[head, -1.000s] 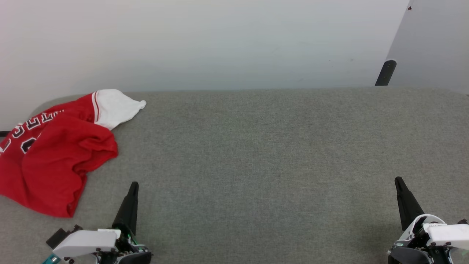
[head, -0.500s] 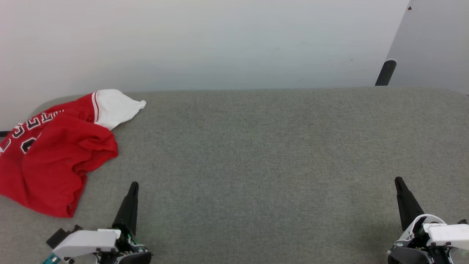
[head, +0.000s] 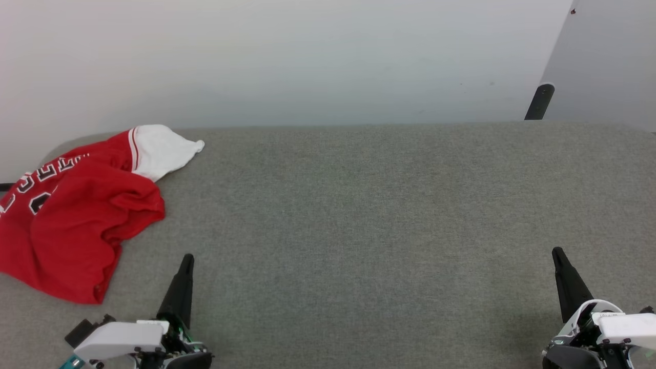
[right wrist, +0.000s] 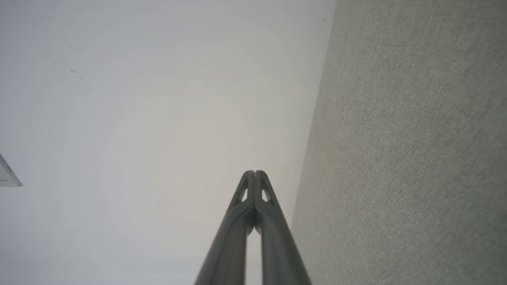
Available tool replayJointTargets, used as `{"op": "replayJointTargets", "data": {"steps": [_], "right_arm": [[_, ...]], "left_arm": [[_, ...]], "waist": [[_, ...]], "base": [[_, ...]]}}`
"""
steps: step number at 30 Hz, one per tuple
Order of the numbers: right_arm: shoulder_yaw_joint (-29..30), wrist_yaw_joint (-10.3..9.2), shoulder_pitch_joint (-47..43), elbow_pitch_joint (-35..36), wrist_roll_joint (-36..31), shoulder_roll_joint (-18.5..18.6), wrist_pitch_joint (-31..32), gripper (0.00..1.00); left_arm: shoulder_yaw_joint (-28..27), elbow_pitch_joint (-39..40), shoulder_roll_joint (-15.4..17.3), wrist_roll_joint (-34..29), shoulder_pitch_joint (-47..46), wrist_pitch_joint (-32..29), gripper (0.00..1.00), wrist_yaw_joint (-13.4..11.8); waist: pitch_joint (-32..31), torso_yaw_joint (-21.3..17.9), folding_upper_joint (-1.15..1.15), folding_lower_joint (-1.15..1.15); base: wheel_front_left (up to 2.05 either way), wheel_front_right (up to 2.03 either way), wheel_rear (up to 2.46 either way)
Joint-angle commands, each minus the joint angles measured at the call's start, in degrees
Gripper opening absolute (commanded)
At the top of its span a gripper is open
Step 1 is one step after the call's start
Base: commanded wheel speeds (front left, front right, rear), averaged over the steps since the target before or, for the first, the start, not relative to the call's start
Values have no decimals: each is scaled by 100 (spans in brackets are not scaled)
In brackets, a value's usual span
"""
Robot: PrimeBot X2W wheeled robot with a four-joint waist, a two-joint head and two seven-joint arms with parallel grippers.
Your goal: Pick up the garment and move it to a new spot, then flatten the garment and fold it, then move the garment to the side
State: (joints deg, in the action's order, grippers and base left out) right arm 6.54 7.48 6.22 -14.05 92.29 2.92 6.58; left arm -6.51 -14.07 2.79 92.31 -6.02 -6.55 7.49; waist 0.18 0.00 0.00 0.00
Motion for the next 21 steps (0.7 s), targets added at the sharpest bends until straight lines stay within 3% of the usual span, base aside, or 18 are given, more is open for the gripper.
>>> {"op": "replayJointTargets", "data": {"steps": [1, 21], "right_arm": [[-1, 0, -1, -3, -1, 0, -1, 100], [-314, 0, -97, 76, -299, 40, -341, 100]], "left_arm": [[3, -5, 0, -1, 1, 0, 100, 0], [365, 77, 11, -138, 84, 162, 100, -2]], "waist": [[0, 0, 0, 0], [-9, -12, 0, 0]], "base": [[0, 0, 0], [0, 0, 0]]}}
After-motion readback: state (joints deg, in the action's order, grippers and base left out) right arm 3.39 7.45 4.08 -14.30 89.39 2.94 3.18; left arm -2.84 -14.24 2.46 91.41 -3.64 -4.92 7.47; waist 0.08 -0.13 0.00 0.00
